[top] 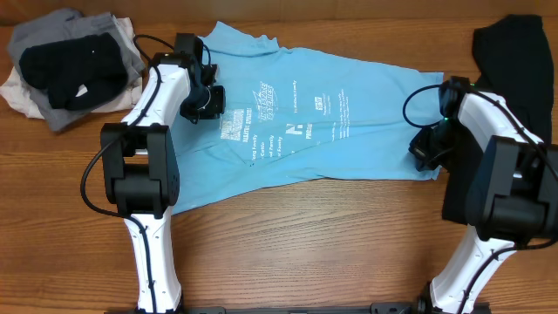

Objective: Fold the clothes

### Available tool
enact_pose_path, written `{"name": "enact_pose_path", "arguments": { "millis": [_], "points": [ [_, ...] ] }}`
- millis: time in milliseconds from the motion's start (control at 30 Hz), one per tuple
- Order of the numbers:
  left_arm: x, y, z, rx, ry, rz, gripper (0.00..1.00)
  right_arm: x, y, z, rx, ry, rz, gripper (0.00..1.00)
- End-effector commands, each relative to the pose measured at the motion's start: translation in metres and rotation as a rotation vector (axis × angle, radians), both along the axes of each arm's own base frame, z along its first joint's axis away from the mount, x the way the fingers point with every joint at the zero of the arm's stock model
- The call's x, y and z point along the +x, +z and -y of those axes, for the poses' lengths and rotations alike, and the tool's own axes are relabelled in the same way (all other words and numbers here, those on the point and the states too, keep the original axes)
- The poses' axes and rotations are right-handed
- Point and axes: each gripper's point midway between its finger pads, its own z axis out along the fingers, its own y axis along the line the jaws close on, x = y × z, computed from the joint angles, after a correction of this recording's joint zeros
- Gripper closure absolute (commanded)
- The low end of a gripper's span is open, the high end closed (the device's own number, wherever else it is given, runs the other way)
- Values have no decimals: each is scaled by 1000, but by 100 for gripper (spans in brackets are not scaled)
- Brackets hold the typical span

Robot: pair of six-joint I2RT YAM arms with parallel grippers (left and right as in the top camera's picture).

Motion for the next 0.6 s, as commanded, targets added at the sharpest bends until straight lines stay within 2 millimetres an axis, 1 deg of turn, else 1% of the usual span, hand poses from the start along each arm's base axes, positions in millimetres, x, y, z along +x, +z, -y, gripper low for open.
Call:
{"name": "enact_pose_path", "arguments": {
  "millis": [0, 100, 200, 400, 500, 567],
  "points": [
    [-8, -33, -20, 36, 41, -74, 96, -28, -20, 19, -45, -60, -84, 96],
    [-9, -34, -32, 40, 72, -82, 96, -36, -23, 25, -41, -82, -101, 96],
    [-12, -34, -46, 39, 116, -99, 96, -38, -23, 29, -40, -95, -103, 96],
    [-30, -34, -77, 30, 204, -179, 96, -40, -23, 28, -38, -98, -111, 96],
    [-38, -34, -84, 19, 214, -211, 96, -42, -22, 28, -43, -116, -120, 96],
    [-41, -33, -82, -3, 194, -221, 96, -43, -21, 28, -46, -125, -127, 96]
  ]
}}
